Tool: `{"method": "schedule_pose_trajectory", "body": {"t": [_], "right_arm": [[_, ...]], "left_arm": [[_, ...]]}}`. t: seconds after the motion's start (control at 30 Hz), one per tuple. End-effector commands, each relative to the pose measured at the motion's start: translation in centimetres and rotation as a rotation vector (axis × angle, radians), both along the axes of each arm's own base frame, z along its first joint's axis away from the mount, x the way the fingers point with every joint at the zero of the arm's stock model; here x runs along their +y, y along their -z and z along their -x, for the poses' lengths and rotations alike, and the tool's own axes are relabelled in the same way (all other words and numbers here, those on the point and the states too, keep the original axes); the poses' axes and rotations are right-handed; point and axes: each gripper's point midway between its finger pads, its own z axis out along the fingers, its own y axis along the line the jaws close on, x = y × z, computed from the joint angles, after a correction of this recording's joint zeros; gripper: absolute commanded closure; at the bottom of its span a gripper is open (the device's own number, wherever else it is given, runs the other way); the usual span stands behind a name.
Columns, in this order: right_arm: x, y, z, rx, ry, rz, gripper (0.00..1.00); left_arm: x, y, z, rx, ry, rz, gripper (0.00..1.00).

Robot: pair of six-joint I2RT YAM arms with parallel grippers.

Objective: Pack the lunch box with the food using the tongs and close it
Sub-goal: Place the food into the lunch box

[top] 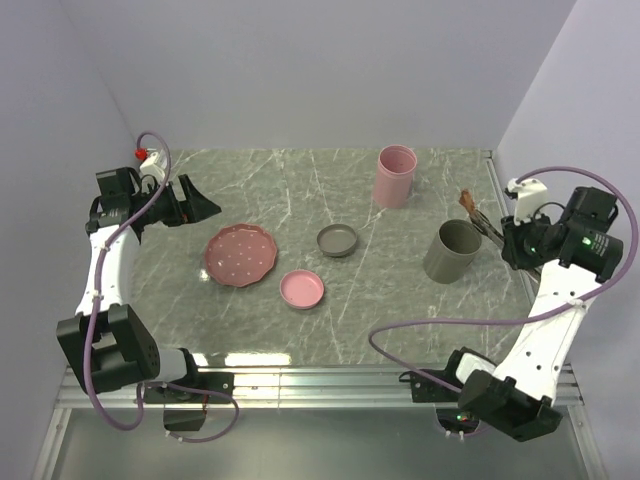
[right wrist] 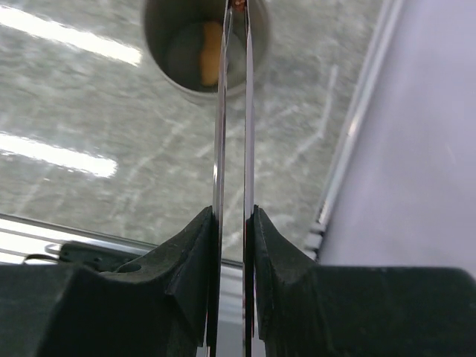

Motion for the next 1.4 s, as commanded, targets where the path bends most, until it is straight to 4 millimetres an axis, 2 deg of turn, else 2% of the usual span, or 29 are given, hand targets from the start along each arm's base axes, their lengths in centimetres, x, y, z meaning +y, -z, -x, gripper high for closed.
{"method": "schedule_pose_trajectory", "body": {"t": [0.0,0.23,0.57,0.87,1.1,1.13,1.37], "right_arm": [[-0.4,0.1,2.9,0.042,-0.029,0.057,1.00],[-0.9,1.1,4.4,0.078,-0.029,0.122,1.00],[-1.1,3.7,4.4,0.173,-0.068,0.095,1.00],[-0.9,3.9,3.4,0.207,-0.093,0.078,1.00],[-0.5,3.7,4.1,0.192,-0.121,0.130,1.00],[-0.5,3.8,4.2,0.199,-0.116,0.133,0.99],[-0.2,2.9,3.7,0.170,-0.120,0.128,0.74]], "left_arm": [[0.1,-1.3,-0.9,-0.060,0.014,-0.018,0.01],[0.0,-1.3,-1.0,-0.067,0.014,-0.008,0.01],[-0.2,-0.8,-0.6,-0.061,0.008,0.005,0.00],[-0.2,-0.1,-0.3,-0.055,0.005,0.003,0.01],[-0.2,0.3,-0.4,-0.048,0.009,0.005,0.01],[-0.2,0.3,-0.5,-0.045,0.008,0.010,0.00],[-0.3,0.0,-0.5,-0.052,0.008,0.010,0.01]]}}
